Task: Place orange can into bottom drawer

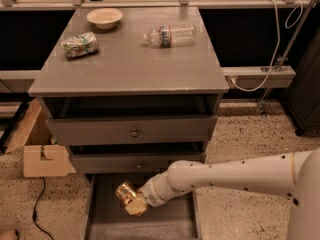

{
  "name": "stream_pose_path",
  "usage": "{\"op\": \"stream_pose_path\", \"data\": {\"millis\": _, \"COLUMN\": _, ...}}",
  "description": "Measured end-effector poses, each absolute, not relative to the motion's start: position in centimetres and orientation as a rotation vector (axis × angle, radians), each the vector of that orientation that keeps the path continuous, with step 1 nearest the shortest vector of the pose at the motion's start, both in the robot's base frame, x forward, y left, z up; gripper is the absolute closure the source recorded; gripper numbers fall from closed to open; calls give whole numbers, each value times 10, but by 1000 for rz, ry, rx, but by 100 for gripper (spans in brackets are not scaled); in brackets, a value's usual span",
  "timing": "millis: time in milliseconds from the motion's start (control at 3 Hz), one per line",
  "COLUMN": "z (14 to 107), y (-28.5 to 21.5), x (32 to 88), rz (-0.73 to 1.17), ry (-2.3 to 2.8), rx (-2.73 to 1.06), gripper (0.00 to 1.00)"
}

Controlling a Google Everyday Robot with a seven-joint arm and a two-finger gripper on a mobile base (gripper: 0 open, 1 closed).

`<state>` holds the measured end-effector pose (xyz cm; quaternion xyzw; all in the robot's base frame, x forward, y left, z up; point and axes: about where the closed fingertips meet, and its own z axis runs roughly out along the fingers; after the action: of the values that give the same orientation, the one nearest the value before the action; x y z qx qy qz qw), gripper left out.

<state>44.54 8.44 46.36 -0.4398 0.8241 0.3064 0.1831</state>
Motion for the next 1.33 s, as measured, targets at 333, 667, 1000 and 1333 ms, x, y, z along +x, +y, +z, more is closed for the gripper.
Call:
{"op": "stream_pose_path", "data": {"millis": 333, "z": 436, "y": 90, "x": 428, "rz": 940, "ry": 2363, "rx": -1221, "gripper": 100}}
{"op": "stream_pose_path", "data": {"millis": 667, "z": 434, "y": 90, "x": 429, "rz": 942, "ry": 2363, "rx": -1223, "gripper": 100}}
{"op": "stream_pose_path", "data": {"millis": 1000, "z": 392, "y": 88, "x": 437, "rz": 983, "ry": 2359, "rx": -1255, "gripper": 100}}
{"op": "stream_pose_path", "data": {"millis": 1333, "z": 296, "y": 79, "x": 451, "rz": 975, "ry": 2359, "rx": -1283, "gripper": 100}}
